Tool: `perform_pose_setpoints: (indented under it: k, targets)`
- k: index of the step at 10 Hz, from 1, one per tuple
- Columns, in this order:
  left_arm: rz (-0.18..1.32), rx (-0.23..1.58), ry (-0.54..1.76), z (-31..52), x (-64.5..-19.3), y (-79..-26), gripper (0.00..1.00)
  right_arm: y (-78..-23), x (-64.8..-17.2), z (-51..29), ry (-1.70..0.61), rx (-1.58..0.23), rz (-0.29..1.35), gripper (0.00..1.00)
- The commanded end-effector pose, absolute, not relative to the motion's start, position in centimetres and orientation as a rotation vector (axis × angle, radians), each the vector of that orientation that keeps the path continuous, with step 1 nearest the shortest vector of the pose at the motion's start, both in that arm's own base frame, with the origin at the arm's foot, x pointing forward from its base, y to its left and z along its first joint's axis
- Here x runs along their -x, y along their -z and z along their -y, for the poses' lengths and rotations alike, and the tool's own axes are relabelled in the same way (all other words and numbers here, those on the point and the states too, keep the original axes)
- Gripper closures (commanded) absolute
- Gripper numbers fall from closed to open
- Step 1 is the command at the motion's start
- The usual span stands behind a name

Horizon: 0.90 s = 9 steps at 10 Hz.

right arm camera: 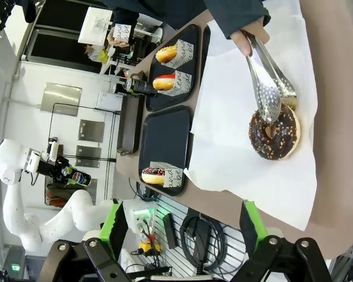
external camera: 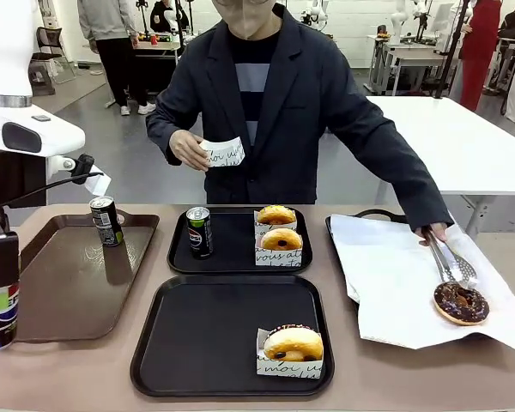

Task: Set up donuts and drinks on trays.
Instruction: Pick up one Pepsi coke from the Handle tray and place it on the Flat Tray without a Pepsi coke.

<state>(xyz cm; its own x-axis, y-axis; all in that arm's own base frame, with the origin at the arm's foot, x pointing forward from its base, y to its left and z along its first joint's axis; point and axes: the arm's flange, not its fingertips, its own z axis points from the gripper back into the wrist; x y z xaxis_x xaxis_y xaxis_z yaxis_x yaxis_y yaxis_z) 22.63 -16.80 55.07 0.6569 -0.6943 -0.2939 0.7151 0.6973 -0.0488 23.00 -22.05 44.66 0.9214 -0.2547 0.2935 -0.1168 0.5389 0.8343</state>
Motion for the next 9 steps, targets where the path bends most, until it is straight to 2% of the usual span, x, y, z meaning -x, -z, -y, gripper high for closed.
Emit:
perform_pose_setpoints:
  k: [1, 3, 7, 9]
  targets:
    - [-0.300, -0.073, 0.799, 16.8, -22.7, -55.1, 0.41, -44.6, -23.1, 22.0, 0.072, -1.023, 0.432, 0.00]
    - [-0.259, -0.088, 0.846, 20.3, -23.6, -54.2, 0.41, -44.6, -23.1, 22.0, 0.072, -1.023, 0.432, 0.00]
    - [-0.166, -0.043, 0.764, 24.7, -25.1, -52.8, 0.41, -44.6, -23.1, 22.0, 0.072, -1.023, 0.432, 0.00]
    - [-0.212, -0.016, 0.735, 24.4, -25.2, -52.9, 0.41, -44.6, -23.1, 22.0, 0.072, -1.023, 0.432, 0.00]
